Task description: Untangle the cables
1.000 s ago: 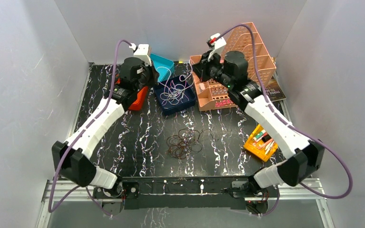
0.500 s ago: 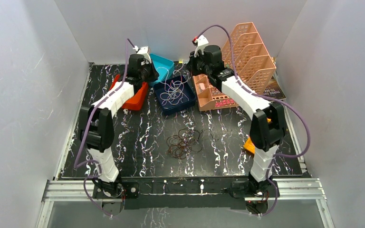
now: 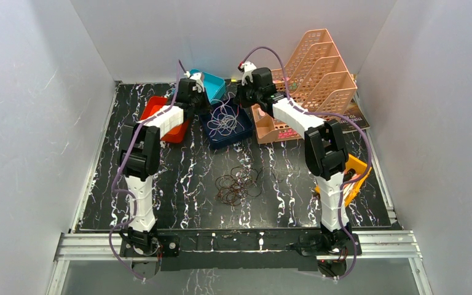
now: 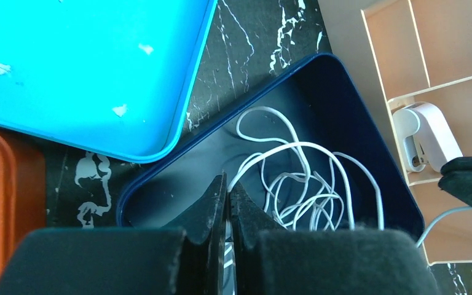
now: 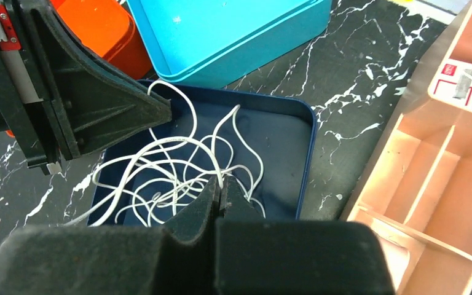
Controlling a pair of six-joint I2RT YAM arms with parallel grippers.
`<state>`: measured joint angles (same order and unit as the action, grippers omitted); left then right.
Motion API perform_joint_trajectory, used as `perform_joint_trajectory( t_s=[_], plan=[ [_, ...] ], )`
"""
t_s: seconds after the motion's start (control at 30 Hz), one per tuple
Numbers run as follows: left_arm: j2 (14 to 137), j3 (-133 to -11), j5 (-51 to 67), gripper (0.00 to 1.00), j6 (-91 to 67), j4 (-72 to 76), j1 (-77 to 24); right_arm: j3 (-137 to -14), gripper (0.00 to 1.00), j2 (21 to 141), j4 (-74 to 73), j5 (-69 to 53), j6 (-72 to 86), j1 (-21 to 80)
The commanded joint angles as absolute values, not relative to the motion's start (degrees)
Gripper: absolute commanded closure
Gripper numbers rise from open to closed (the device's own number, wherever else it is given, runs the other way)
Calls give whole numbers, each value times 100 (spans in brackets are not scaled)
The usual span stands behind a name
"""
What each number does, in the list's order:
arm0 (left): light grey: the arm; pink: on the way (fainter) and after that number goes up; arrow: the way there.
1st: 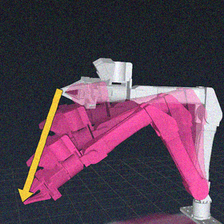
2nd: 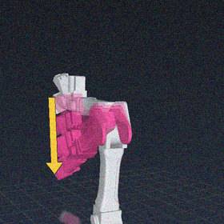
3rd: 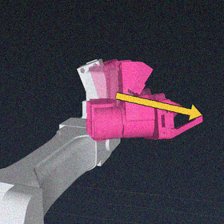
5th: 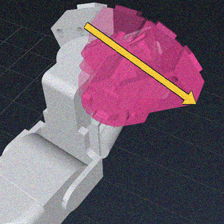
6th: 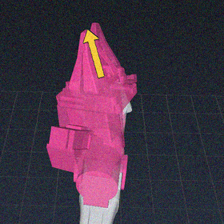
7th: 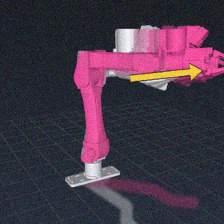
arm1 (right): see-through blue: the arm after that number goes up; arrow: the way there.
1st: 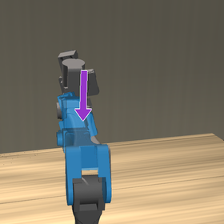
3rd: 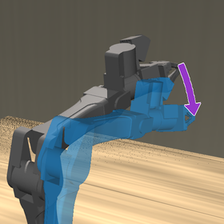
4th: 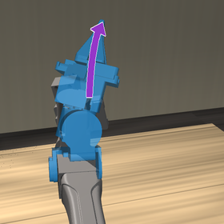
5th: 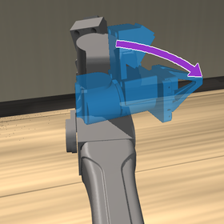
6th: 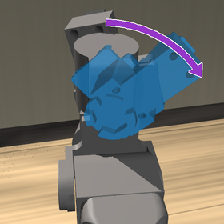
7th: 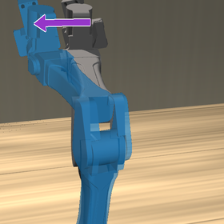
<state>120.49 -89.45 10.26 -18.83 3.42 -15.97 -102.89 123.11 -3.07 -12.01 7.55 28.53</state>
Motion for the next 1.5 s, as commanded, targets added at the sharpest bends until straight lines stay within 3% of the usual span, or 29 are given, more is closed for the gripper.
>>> perform_joint_trajectory(
  t_s=[0.0, 0.23, 0.53, 0.93, 1.23, 1.47],
  plan=[
    [11995, -9201, 1368, 94, -2004, 297, -1600, -10496, 100, 12282, -88, -1426, 755, 2865],
    [11433, -9018, 1138, 61, -1828, -38, -1600, -10362, 100, 12262, -200, -946, 701, 2860],
    [10392, -8486, 440, 45, -1642, -370, -1600, -10392, 100, 12208, -475, -477, 610, 2878],
    [9023, -7059, -1399, 38, -1047, 284, -1595, -11184, 97, 12881, -1139, 172, -85, 3432],
    [9078, -6993, -1408, 38, -1063, 372, -1598, -11652, 95, 13486, -1270, 205, -289, 3520],
    [9072, -6987, -1358, 37, -1064, 382, -1587, -11228, 73, 12910, -1032, 204, -267, 3531]
  ],
)
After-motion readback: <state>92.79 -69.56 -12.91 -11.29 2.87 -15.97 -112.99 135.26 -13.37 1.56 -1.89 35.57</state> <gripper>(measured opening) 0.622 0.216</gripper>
